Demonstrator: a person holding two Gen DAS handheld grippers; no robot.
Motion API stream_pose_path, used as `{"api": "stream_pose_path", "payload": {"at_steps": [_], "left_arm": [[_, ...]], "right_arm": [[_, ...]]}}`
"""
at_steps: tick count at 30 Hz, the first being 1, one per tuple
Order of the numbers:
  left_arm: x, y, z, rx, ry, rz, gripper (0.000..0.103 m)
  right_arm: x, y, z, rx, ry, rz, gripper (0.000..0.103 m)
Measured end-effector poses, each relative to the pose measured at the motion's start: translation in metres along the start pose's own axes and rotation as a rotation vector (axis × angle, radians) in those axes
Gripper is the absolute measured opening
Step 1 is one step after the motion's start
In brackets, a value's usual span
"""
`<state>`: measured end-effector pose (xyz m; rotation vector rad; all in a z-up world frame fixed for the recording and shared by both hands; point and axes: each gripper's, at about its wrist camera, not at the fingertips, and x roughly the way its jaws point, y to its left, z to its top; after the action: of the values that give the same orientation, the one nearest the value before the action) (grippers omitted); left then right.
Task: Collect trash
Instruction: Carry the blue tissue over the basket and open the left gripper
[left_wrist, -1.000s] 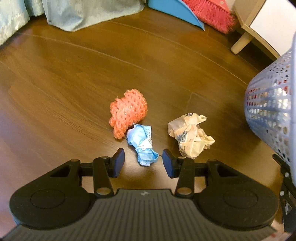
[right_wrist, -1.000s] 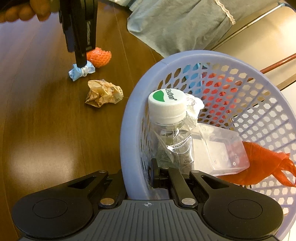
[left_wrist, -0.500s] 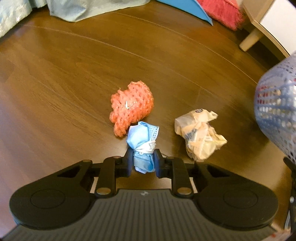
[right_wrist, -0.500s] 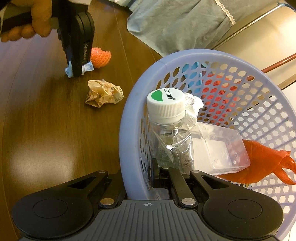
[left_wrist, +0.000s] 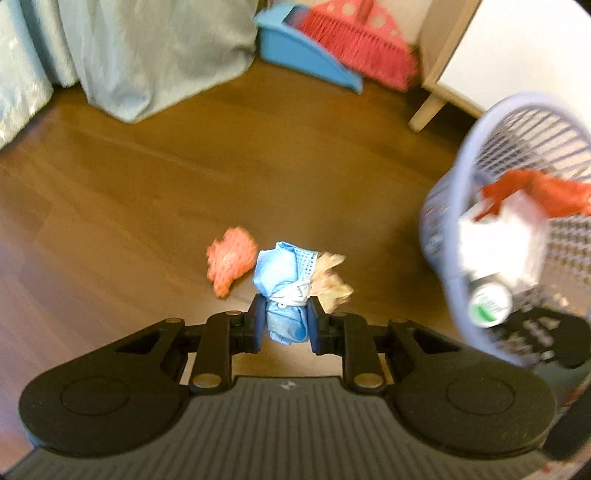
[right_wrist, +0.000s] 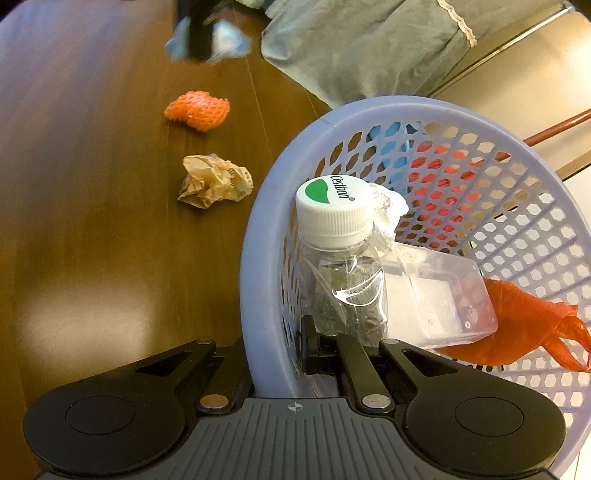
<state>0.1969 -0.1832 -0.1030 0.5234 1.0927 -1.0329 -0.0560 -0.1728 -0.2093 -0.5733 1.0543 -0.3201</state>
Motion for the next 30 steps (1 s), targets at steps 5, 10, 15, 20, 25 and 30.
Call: {"api": "stream_pose_path", "payload": {"at_steps": [5,10,15,20,25,30], "left_arm": [[-0.036,-0.018,0.012,-0.002,-0.047,-0.035,0.018],[-0.060,-0.035,0.021,0.004,-0.082,-0.063,0.018],[-0.070,-0.054,0.029,0.019,-0.099,-0.101,0.018],[-0.071,-0.077,0.034,0.072,-0.108,-0.138,0.018],[-0.062,-0.106,0.044,0.107,-0.111,-0.187,0.018],[-0.043,-0.135,0.059,0.106,-0.129,-0.229,0.033]], "right_arm": [[-0.004,0.001,0.001,-0.002,0.004,0.015,0.001],[-0.009,0.002,0.003,0.000,0.000,0.029,0.000],[-0.014,0.004,0.004,-0.008,-0.006,0.038,0.000],[-0.015,0.004,0.006,-0.005,-0.011,0.043,0.000],[-0.014,0.005,0.006,0.000,-0.016,0.047,0.000],[-0.015,0.004,0.006,0.004,-0.016,0.048,0.000]]}}
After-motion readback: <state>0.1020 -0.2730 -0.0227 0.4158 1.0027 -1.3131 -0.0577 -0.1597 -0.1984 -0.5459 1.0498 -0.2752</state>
